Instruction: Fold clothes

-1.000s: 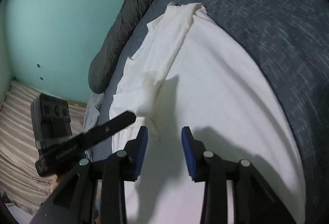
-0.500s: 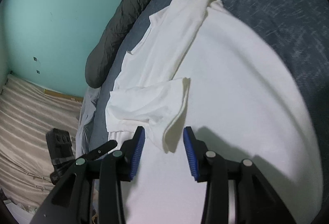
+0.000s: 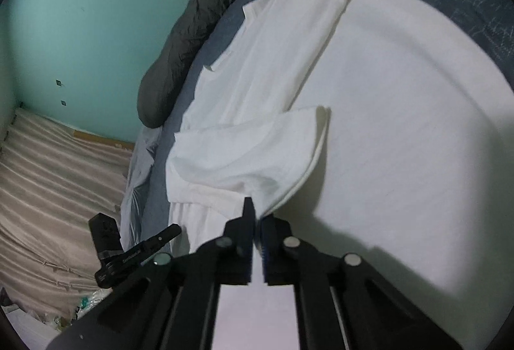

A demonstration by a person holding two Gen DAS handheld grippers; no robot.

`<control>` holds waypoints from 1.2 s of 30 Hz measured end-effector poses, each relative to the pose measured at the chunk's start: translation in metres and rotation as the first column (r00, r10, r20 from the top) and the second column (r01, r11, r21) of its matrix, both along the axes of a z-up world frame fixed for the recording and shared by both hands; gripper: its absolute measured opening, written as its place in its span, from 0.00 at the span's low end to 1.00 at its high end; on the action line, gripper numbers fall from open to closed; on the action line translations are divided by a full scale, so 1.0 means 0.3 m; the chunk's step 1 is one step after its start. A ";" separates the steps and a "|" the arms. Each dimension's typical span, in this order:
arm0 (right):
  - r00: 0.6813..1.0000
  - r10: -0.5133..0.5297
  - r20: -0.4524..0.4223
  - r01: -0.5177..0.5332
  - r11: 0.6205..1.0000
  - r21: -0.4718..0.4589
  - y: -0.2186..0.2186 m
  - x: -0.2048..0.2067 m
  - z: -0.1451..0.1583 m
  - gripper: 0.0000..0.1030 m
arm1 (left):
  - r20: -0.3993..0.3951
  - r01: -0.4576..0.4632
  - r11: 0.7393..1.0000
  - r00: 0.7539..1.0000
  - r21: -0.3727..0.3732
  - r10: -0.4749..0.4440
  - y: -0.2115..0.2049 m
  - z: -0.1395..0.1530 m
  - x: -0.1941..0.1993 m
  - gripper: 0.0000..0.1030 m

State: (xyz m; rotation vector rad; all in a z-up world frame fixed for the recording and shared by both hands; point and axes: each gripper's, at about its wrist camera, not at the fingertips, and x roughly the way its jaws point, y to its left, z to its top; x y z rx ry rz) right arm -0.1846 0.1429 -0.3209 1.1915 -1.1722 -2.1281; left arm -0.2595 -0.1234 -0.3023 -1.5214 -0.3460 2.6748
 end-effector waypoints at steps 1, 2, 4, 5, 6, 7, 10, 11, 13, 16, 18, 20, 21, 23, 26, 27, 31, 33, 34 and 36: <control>1.000 -0.008 -0.010 0.008 1.000 -0.016 0.010 0.003 0.008 0.03 | -0.005 -0.007 1.000 1.000 -0.018 0.007 -0.009 0.003 -0.008 0.34; 1.000 -0.015 -0.021 0.014 1.000 -0.027 0.019 0.006 0.018 0.02 | -0.013 -0.018 0.999 1.000 -0.041 0.018 -0.022 0.007 -0.021 0.34; 0.998 -0.028 -0.048 0.026 0.999 -0.037 0.030 0.011 0.046 0.02 | -0.018 -0.042 0.997 0.999 -0.068 0.040 -0.047 0.009 -0.047 0.34; 0.998 -0.033 -0.059 0.031 0.999 -0.041 0.036 0.013 0.059 0.02 | -0.016 -0.052 0.996 0.999 -0.076 0.051 -0.059 0.006 -0.059 0.34; 0.997 -0.039 -0.070 0.036 0.998 -0.046 0.042 0.015 0.073 0.02 | -0.008 -0.058 0.995 0.998 -0.083 0.058 -0.076 0.000 -0.072 0.34; 0.996 -0.045 -0.083 0.041 0.998 -0.055 0.049 0.018 0.089 0.02 | -0.001 -0.063 0.994 0.998 -0.091 0.063 -0.089 -0.005 -0.085 0.34; 0.991 -0.056 -0.123 0.048 0.997 -0.066 0.064 0.020 0.130 0.02 | 0.008 -0.064 0.992 0.998 -0.111 0.065 -0.095 -0.017 -0.118 0.34; 0.989 -0.059 -0.135 0.050 0.997 -0.066 0.068 0.021 0.144 0.02 | 0.005 -0.060 0.990 0.998 -0.124 0.061 -0.093 -0.020 -0.126 0.34; 0.986 -0.069 -0.153 0.059 0.996 -0.068 0.082 0.022 0.168 0.02 | 0.008 -0.046 0.988 0.999 -0.147 0.048 -0.097 -0.025 -0.143 0.34; 0.980 -0.084 -0.178 0.073 0.995 -0.071 0.104 0.023 0.203 0.02 | 0.013 -0.027 0.984 0.999 -0.179 0.029 -0.087 -0.029 -0.152 0.34; 0.976 -0.100 -0.194 0.089 0.994 -0.065 0.128 0.028 0.225 0.02 | 0.012 -0.013 0.980 1.000 -0.198 0.016 -0.076 -0.028 -0.155 0.34; 0.971 -0.126 -0.202 0.115 0.991 -0.065 0.165 0.039 0.239 0.02 | 0.016 -0.005 0.977 1.000 -0.211 0.008 -0.071 -0.030 -0.157 0.34; 0.969 -0.138 -0.202 0.127 0.990 -0.068 0.183 0.043 0.243 0.02 | 0.015 -0.004 0.977 1.000 -0.212 0.007 -0.070 -0.028 -0.156 0.34; 0.967 -0.162 -0.197 0.149 0.986 -0.075 0.217 0.051 0.248 0.02 | 0.012 -0.003 0.976 1.000 -0.217 0.005 -0.067 -0.023 -0.152 0.34; 0.966 -0.181 -0.185 0.170 0.982 -0.078 0.246 0.055 0.244 0.02 | 0.004 0.007 0.973 1.000 -0.230 -0.006 -0.052 -0.010 -0.148 0.34; 0.966 -0.184 -0.184 0.172 0.982 -0.079 0.250 0.056 0.242 0.02 | 0.001 0.014 0.972 1.000 -0.236 -0.014 -0.043 -0.004 -0.148 0.34; 0.964 -0.186 -0.188 0.177 0.982 -0.065 0.250 0.059 0.243 0.02 | -0.011 0.041 0.965 0.999 -0.260 -0.045 -0.007 0.017 -0.152 0.34; 0.965 -0.182 -0.189 0.175 0.983 -0.057 0.248 0.061 0.240 0.02 | -0.008 0.058 0.960 0.998 -0.274 -0.062 0.011 0.019 -0.168 0.34; 0.965 -0.183 -0.187 0.175 0.983 -0.057 0.247 0.061 0.237 0.02 | -0.006 0.063 0.958 0.998 -0.280 -0.067 0.017 0.017 -0.179 0.34; 0.966 -0.185 -0.182 0.177 0.982 -0.061 0.247 0.062 0.230 0.02 | 0.001 0.078 0.952 0.997 -0.296 -0.082 0.036 0.011 -0.197 0.34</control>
